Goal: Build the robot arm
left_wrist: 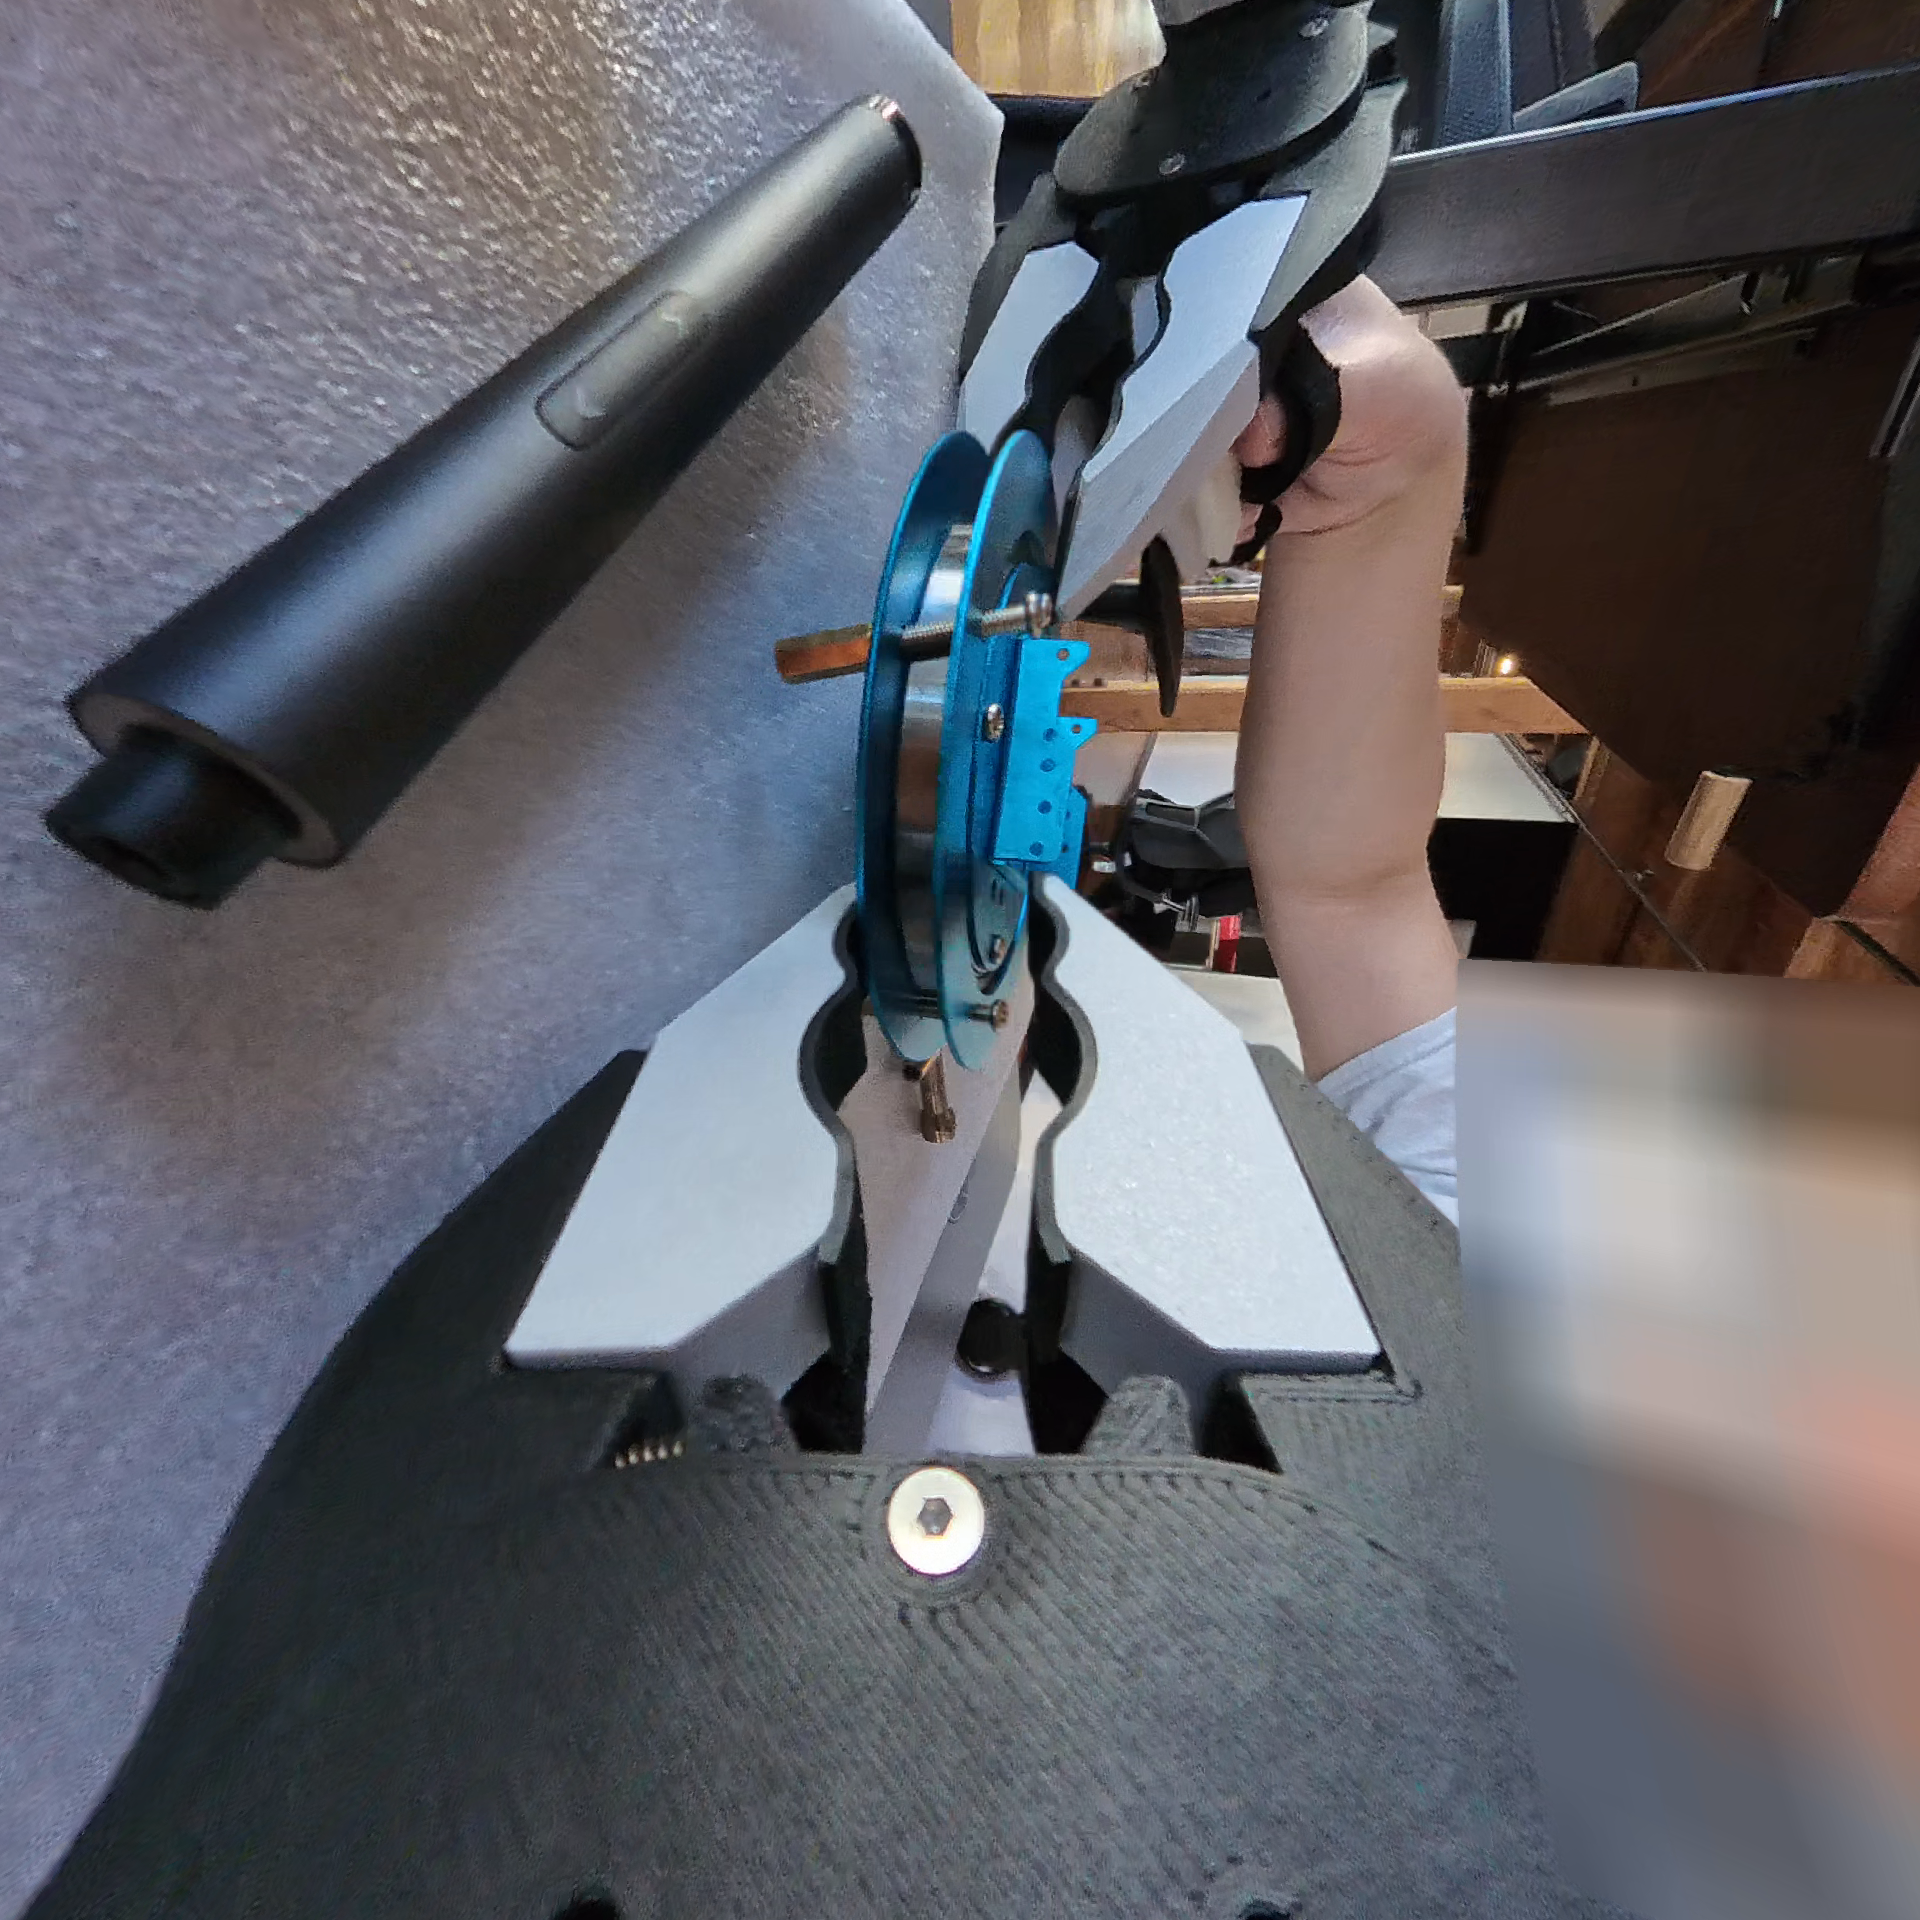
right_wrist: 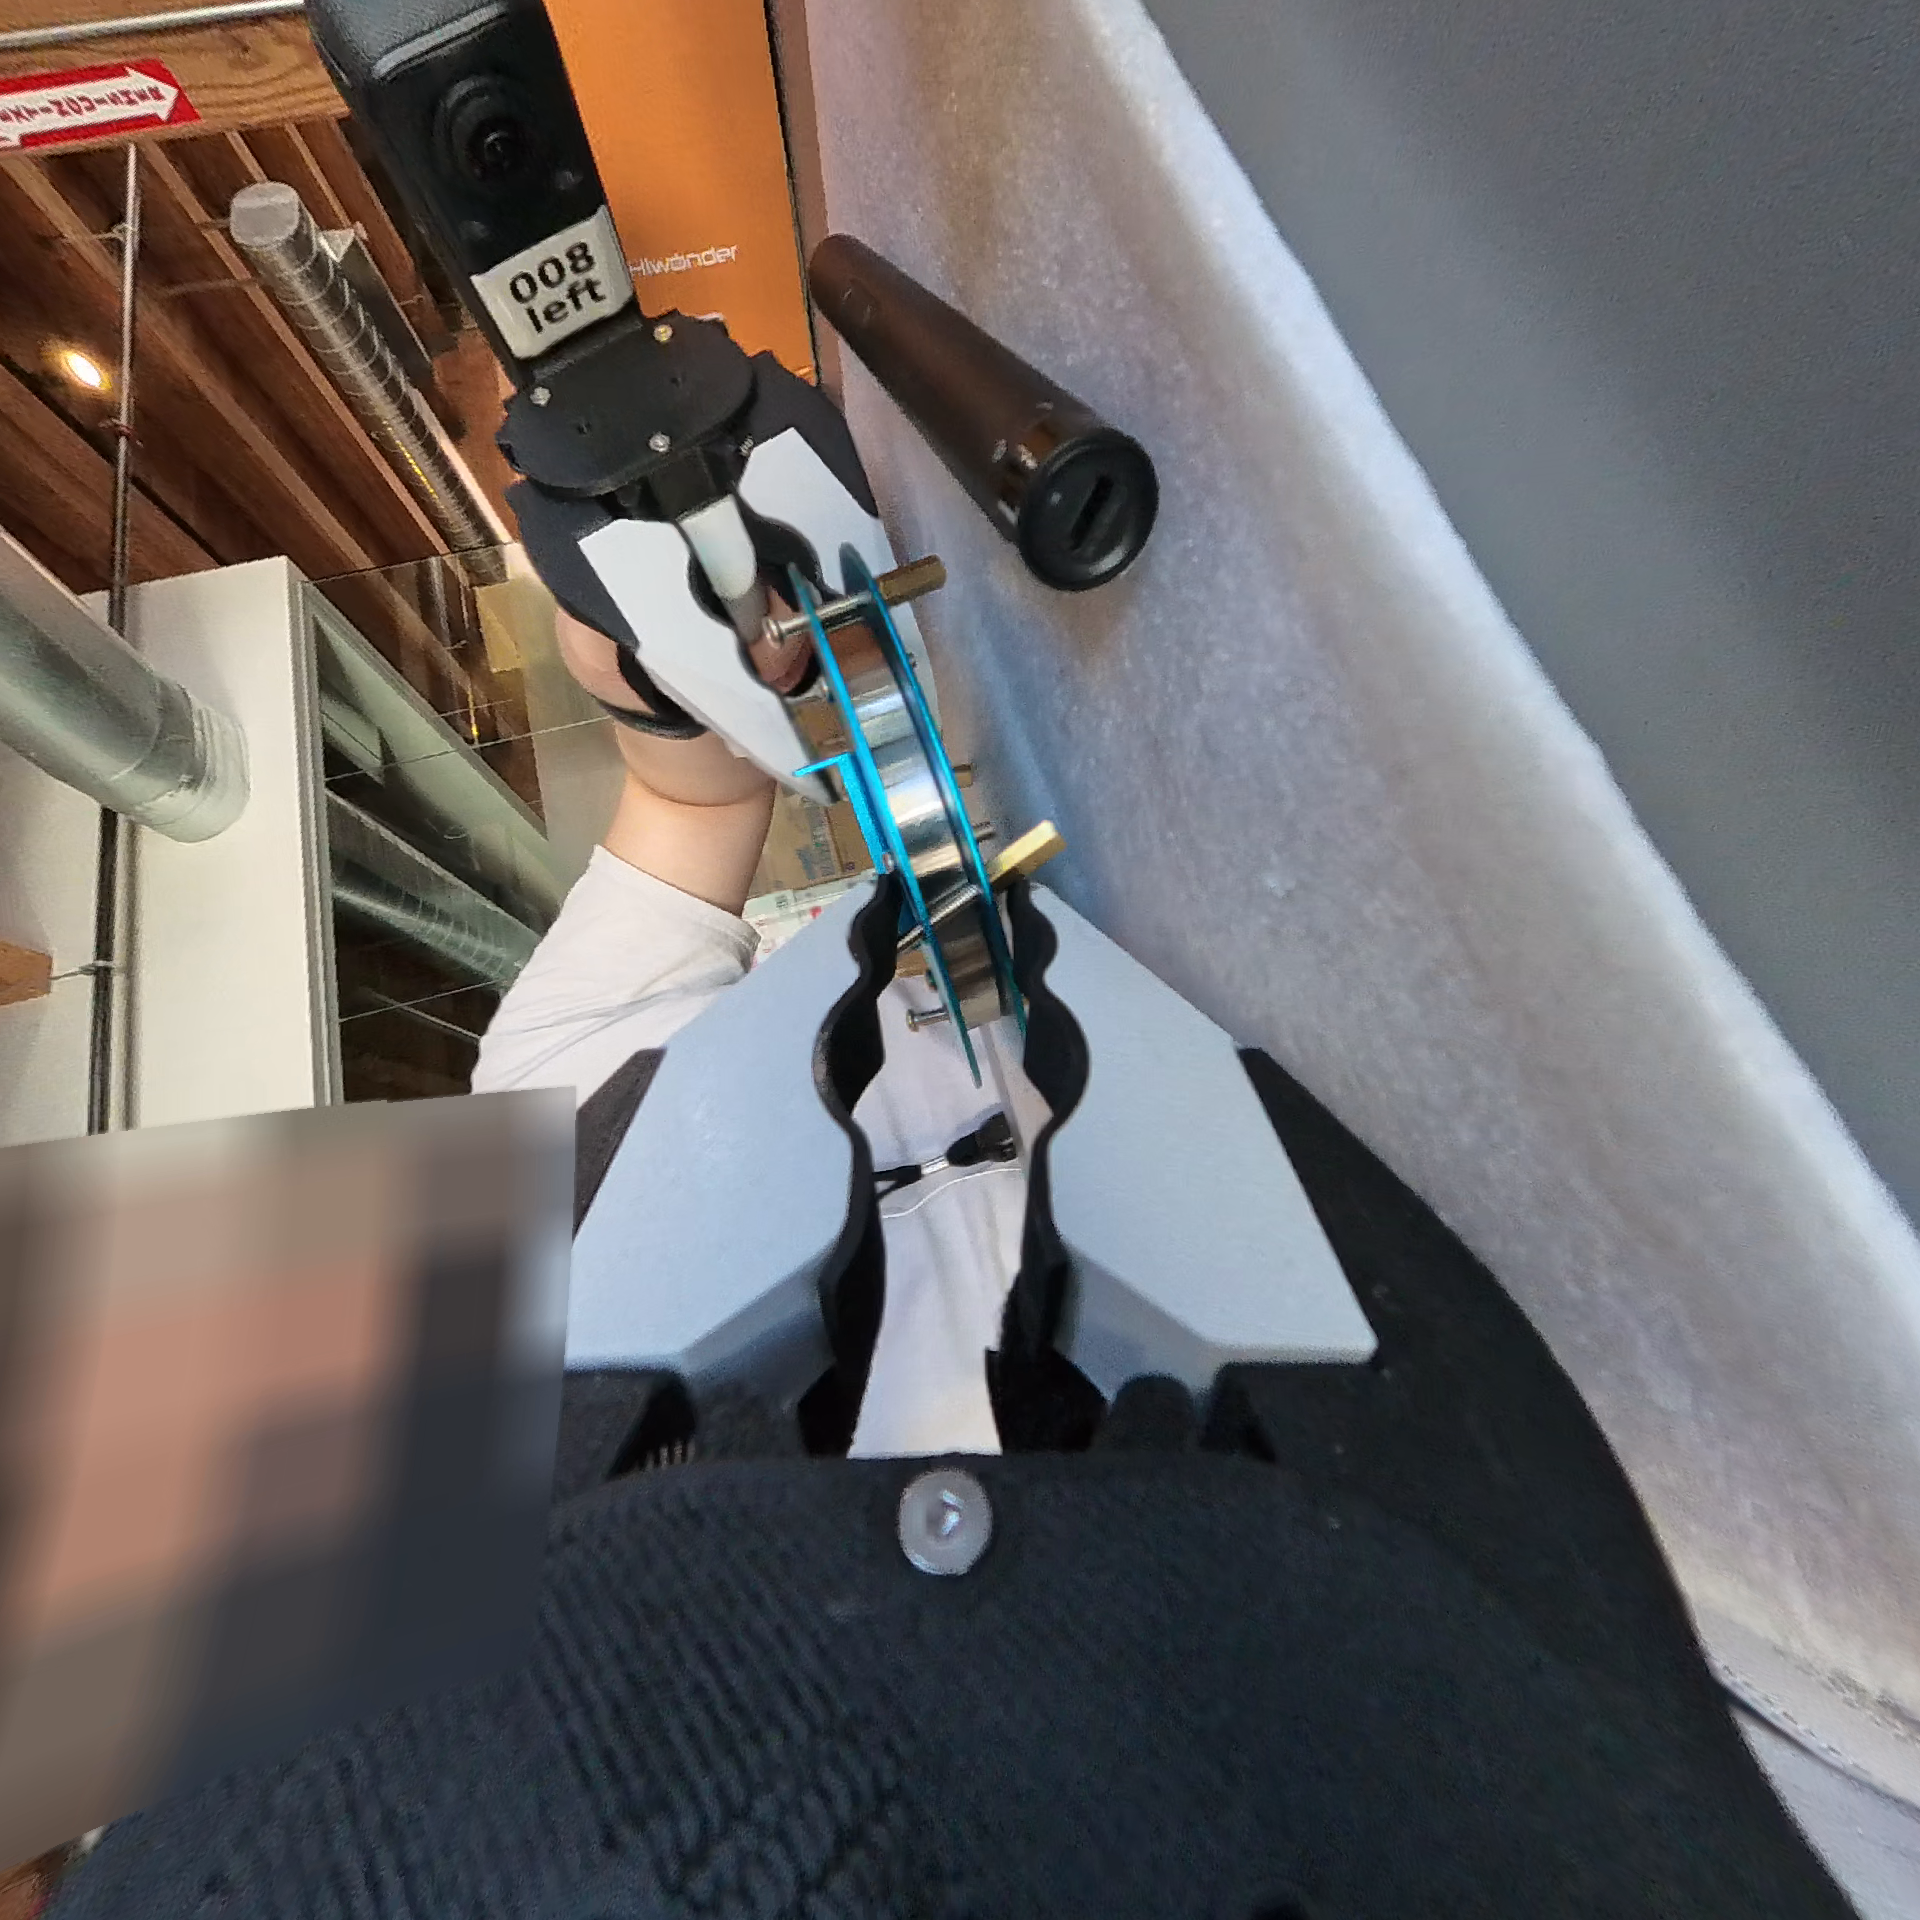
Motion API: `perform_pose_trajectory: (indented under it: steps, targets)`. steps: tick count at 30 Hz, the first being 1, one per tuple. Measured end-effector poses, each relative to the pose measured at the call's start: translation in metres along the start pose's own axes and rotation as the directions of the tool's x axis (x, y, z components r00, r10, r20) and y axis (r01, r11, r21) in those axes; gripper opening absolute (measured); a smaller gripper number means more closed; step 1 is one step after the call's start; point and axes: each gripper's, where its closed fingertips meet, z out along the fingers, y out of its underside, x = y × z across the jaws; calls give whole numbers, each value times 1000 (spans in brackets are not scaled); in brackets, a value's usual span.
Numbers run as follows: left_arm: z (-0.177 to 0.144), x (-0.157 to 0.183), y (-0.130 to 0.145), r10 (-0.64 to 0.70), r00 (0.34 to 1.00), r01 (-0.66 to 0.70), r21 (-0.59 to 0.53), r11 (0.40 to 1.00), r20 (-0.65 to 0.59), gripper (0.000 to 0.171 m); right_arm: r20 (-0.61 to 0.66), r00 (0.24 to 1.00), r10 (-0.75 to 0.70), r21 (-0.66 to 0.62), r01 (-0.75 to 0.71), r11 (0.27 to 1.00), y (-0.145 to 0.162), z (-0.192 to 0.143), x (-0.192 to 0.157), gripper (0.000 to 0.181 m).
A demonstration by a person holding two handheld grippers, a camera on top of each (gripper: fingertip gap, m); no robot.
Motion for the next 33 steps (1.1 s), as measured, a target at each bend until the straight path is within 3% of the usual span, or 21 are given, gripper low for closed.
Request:
perform_pose_trajectory:
  steps: [2,5,10,13,18,21,24,27,30,33]
  targets:
    - [-2,3,0,-11,1000,11,3,1000,4,33,-18,1000,-20,5,20,1000,-1,-1,2,21]
    - [-3,-3,2,17,998,-16,-13,1000,54,20,-62,993,-96,14,97,995,-4,-1,4,23]
    - [-3,-8,3,-11,999,11,-14,1000,31,20,-93,977,-194,26,197,980,-4,-4,2,30]
    - [-6,-9,4,-22,1000,22,-12,1000,-2,19,-34,970,-242,100,244,965,-7,-13,-14,49]
    - [-7,-9,2,-52,998,52,-16,999,-19,19,-213,912,-351,212,393,895,-3,-39,-9,45]
    - [-7,-11,3,-69,997,70,-41,997,18,21,-172,938,-301,234,336,912,17,-32,-6,40]
    - [-12,-12,1,-5,994,10,-44,999,109,30,-216,937,-274,251,324,912,22,-21,6,40]
    - [-24,-8,-3,82,976,-77,-35,996,200,34,-176,943,-283,279,323,904,23,-11,0,37]
    - [-37,-7,-7,171,946,-171,-22,985,276,30,-282,906,-315,260,388,884,21,-6,14,29]
    - [-34,-7,-5,187,946,-187,-26,982,263,29,-200,931,-305,307,355,883,20,-1,8,22]
